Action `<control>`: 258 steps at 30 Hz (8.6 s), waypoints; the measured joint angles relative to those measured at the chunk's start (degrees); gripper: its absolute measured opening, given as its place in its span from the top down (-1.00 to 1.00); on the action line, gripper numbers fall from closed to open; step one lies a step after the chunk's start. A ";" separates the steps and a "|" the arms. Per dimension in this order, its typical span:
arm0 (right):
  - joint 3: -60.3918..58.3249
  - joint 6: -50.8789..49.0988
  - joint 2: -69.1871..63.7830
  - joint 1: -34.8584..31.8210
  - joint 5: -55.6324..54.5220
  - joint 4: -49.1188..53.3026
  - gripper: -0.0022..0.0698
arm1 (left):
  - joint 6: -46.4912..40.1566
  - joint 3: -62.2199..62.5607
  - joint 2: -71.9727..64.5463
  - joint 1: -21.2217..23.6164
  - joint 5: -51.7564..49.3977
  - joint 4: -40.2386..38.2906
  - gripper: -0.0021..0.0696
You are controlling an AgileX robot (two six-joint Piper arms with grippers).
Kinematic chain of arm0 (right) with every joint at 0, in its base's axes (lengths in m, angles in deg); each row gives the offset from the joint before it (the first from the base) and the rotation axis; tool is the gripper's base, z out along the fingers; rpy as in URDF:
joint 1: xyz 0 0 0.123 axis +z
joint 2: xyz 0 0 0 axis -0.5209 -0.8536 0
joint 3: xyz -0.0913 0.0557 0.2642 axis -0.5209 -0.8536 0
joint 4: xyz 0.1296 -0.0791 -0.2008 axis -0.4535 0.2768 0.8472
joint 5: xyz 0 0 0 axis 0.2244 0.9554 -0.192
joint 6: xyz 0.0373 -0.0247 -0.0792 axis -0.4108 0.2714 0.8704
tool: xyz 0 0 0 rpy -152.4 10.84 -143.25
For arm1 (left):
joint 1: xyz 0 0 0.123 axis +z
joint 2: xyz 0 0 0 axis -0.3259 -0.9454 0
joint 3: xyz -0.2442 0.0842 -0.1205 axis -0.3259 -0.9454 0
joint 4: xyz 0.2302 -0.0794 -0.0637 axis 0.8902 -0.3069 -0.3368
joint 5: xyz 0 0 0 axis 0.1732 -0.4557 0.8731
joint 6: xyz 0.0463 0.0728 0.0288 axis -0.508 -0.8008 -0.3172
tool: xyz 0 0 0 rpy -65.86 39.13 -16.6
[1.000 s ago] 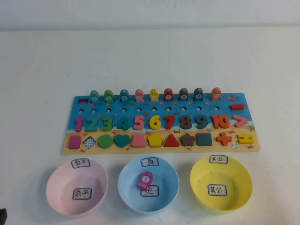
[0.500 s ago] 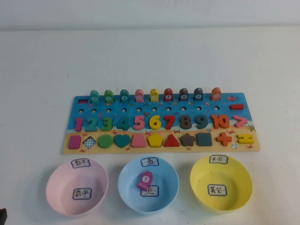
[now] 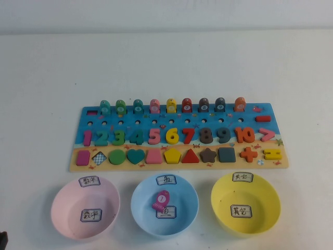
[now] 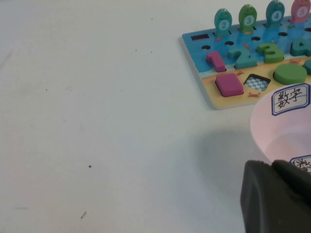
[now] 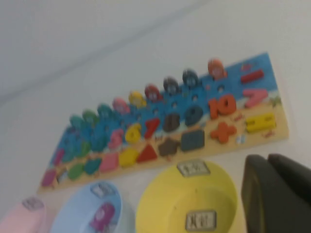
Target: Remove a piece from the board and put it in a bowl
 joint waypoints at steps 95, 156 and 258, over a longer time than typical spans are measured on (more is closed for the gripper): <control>64.45 65.75 -96.89 9.19 31.86 32.13 0.03 | 0.00 0.00 0.00 0.00 0.00 0.00 0.95; 65.45 65.78 -101.05 7.80 28.46 29.20 0.06 | 0.00 0.00 0.00 0.00 0.00 0.00 0.95; 31.07 -17.35 -60.00 28.65 -2.73 31.46 0.44 | 0.00 0.00 0.00 0.00 0.00 0.00 0.96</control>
